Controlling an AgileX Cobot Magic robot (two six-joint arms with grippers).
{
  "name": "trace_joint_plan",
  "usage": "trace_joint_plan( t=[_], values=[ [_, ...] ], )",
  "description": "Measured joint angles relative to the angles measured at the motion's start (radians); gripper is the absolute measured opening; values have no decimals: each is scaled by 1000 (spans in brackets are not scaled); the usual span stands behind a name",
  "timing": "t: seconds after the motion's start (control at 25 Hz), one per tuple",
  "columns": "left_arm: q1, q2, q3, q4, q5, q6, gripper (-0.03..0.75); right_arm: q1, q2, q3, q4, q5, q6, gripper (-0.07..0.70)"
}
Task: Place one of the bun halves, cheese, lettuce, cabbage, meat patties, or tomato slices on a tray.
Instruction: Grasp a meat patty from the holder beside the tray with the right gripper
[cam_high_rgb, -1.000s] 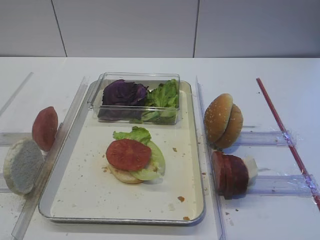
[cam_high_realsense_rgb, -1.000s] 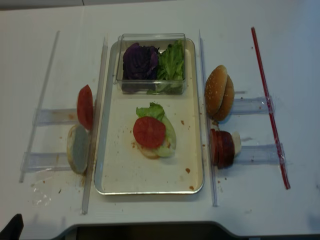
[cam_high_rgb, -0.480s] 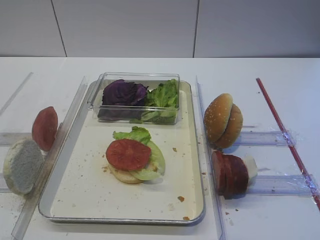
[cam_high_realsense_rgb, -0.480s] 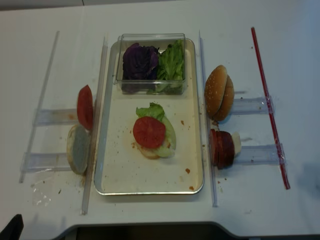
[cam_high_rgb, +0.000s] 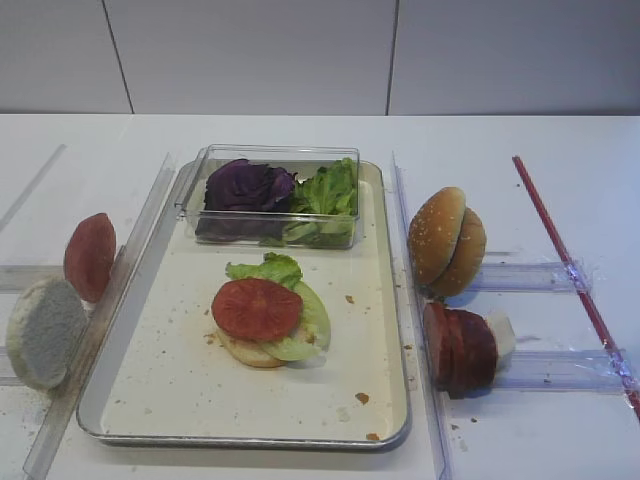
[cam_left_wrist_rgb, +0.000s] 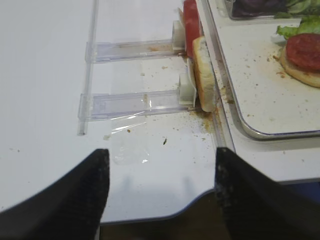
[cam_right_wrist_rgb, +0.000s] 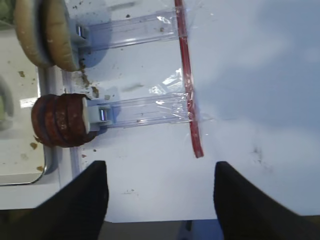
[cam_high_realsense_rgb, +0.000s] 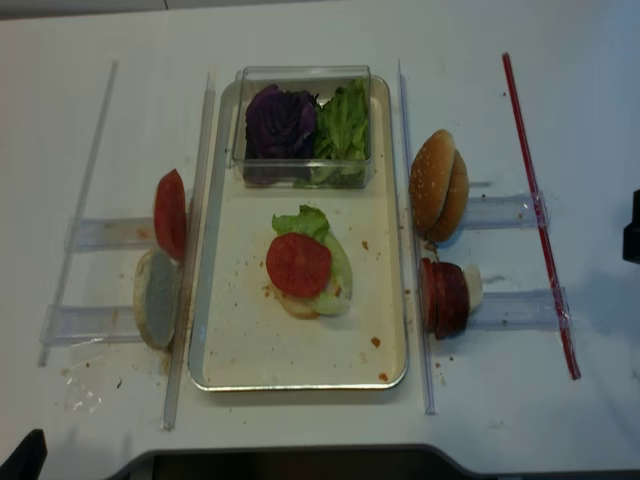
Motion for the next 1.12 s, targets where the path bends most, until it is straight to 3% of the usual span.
trace_joint_plan(
  t=[0.2, 0.32, 0.72, 1.12],
  values=[
    [0, 0, 0, 0, 0, 0, 433, 7, 57, -7, 71, -4, -4, 477],
    [0, 0, 0, 0, 0, 0, 433, 61, 92, -7, 74, -4, 20, 477],
    [0, 0, 0, 0, 0, 0, 433, 366, 256, -20, 23, -17, 213, 477],
    [0, 0, 0, 0, 0, 0, 433, 574, 469, -173, -18, -59, 320, 477]
  ],
)
